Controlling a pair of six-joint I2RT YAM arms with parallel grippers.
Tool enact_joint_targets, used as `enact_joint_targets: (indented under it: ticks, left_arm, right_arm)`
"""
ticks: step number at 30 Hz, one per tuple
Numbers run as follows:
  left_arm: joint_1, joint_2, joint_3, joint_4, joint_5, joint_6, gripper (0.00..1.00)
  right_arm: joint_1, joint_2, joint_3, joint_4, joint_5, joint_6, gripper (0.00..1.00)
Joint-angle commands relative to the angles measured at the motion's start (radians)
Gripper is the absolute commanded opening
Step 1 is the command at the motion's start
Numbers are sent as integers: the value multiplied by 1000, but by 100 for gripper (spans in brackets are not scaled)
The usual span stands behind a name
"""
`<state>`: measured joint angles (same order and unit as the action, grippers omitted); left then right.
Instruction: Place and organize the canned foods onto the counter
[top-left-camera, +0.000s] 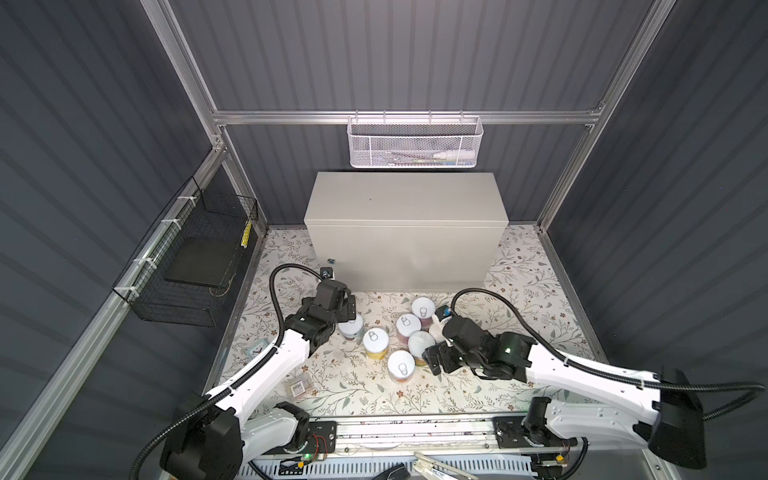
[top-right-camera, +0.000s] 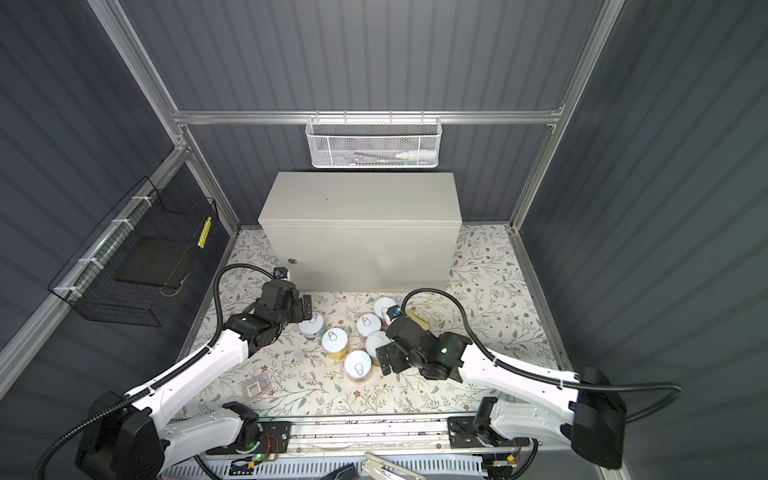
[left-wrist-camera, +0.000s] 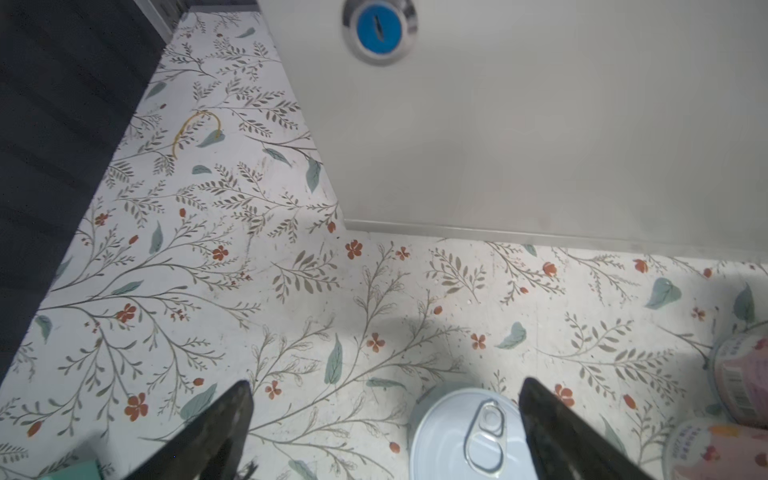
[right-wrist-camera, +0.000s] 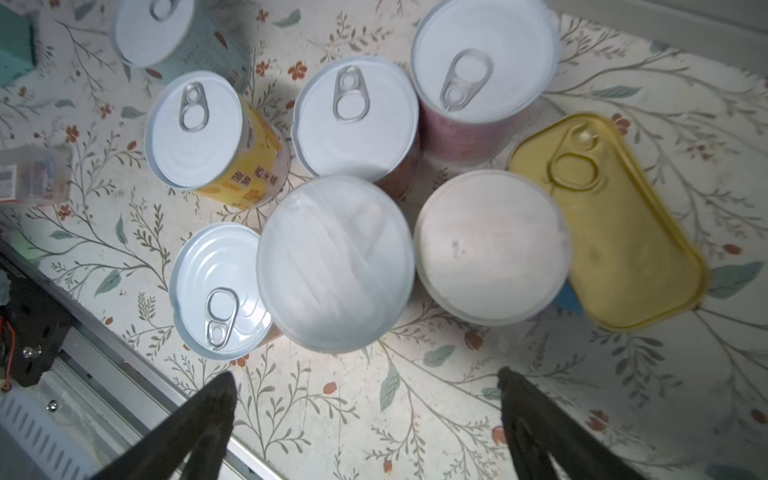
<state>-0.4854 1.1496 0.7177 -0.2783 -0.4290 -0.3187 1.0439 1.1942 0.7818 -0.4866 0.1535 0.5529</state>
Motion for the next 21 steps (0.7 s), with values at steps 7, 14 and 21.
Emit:
enact_joint_targets:
  ticks: [7, 14, 21]
  left_arm:
    - [-7, -16, -40, 65, 21, 10, 100]
    - [-7, -40, -64, 77, 18, 9, 100]
    - [-7, -5, -55, 74, 40, 9, 100]
  right_arm:
    - [69, 216, 154, -7, 42, 84, 94]
    - [68, 252, 170, -14, 108, 137, 91]
    - [59, 300, 200, -11, 134, 137, 86]
